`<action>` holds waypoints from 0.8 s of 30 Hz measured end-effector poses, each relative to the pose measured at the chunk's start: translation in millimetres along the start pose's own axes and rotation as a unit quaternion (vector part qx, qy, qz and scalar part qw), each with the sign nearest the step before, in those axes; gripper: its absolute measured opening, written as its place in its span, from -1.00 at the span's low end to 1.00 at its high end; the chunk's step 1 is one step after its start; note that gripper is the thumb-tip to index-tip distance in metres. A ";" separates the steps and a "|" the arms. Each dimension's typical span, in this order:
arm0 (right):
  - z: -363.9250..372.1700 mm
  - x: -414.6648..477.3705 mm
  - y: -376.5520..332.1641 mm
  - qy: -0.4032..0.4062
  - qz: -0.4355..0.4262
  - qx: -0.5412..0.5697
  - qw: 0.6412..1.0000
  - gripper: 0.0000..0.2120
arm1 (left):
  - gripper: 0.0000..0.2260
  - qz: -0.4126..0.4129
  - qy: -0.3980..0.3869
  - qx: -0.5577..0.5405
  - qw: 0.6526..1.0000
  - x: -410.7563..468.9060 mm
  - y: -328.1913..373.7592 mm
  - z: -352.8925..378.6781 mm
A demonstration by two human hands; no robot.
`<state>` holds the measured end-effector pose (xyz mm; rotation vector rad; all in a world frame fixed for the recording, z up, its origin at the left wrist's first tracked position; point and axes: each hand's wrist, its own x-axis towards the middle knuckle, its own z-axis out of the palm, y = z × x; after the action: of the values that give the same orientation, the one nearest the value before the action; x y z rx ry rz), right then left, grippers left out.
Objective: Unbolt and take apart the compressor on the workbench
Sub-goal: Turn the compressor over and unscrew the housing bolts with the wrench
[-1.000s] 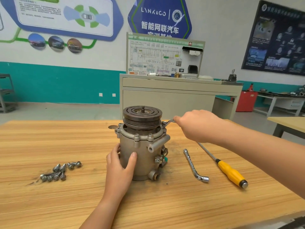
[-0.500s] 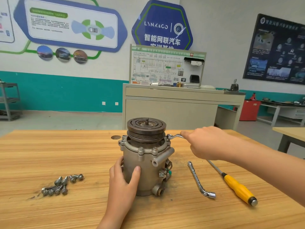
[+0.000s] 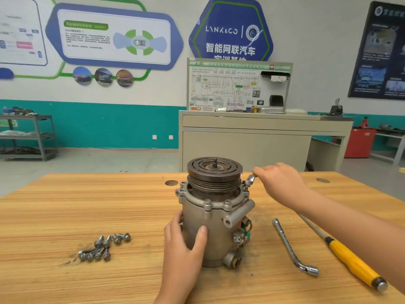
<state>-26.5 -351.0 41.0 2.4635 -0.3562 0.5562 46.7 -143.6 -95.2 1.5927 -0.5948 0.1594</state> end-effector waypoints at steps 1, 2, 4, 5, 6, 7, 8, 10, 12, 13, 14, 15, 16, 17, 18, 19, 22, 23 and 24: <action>3.1 4.0 -2.7 0.002 0.004 0.000 1.000 -0.75 | -0.57 0.002 0.001 0.002 1.000 0.6 -0.3 -0.2; 5.1 7.5 -5.2 0.001 0.007 0.001 1.000 -0.77 | -0.57 0.003 0.001 0.004 1.000 1.0 -0.2 -0.4; 7.0 12.5 -7.0 -0.003 0.009 0.005 1.000 -0.79 | -0.57 0.004 -0.001 0.007 1.000 1.4 1.3 -0.8; 6.4 13.6 -4.7 -0.004 0.010 0.008 1.000 -0.80 | -0.58 0.005 -0.002 0.009 1.000 2.1 2.0 -0.8; 4.6 12.8 -1.1 -0.005 0.016 0.015 1.000 -0.81 | -0.58 0.007 -0.002 0.012 1.000 2.5 1.8 -0.8; 2.0 9.9 3.8 -0.002 0.032 0.030 0.999 -0.82 | -0.57 0.007 -0.001 0.014 1.000 2.3 1.8 -0.8; -1.5 5.2 9.6 0.003 0.055 0.057 0.997 -0.81 | -0.55 0.007 0.000 0.016 1.000 2.1 2.3 -0.8; -10.8 -6.9 19.8 0.005 0.100 0.127 0.987 -0.78 | -0.51 0.007 0.002 0.020 1.000 2.1 4.1 -1.1; -23.0 -20.2 22.4 -0.002 0.115 0.172 0.978 -0.77 | -0.53 0.007 0.001 0.017 1.000 1.9 5.4 -1.4; -29.0 -26.7 21.2 -0.009 0.108 0.175 0.979 -0.77 | -0.55 0.006 -0.001 0.015 1.000 1.6 5.8 -1.7; -34.4 -32.5 18.9 -0.017 0.096 0.168 0.981 -0.77 | -0.56 0.005 -0.002 0.016 1.000 1.2 6.2 -2.0; -39.4 -37.0 16.2 -0.025 0.084 0.157 0.984 -0.77 | -0.54 0.004 -0.002 0.018 1.000 1.1 6.2 -2.1; -44.3 -40.7 13.2 -0.036 0.074 0.144 0.986 -0.77 | -0.52 0.000 -0.001 0.020 1.000 0.7 6.3 -2.1; -48.9 -43.0 10.4 -0.049 0.068 0.130 0.988 -0.76 | -0.50 -0.003 -0.001 0.020 1.000 0.4 6.4 -2.3; -52.5 -44.4 7.7 -0.060 0.062 0.115 0.990 -0.76 | -0.49 -0.006 -0.002 0.019 1.000 -0.1 6.6 -2.6; -55.0 -45.1 5.0 -0.067 0.057 0.101 0.991 -0.76 | -0.48 -0.007 -0.003 0.018 1.000 -0.6 6.9 -2.7; -58.0 -44.1 -4.8 -0.080 0.041 0.061 0.994 -0.74 | -0.47 -0.008 -0.002 0.017 1.000 -0.9 7.2 -3.0; -58.6 -42.6 -7.2 -0.087 0.039 0.050 0.994 -0.74 | -0.47 -0.009 0.000 0.017 1.000 -0.8 6.9 -3.0; -60.3 -40.8 -8.7 -0.094 0.040 0.039 0.994 -0.73 | -0.47 -0.009 0.001 0.016 1.000 -0.6 6.8 -2.9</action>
<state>-77.6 -303.1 62.7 2.5934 -0.5180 0.3776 43.7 -140.6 -89.1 1.6285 -0.5777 0.1579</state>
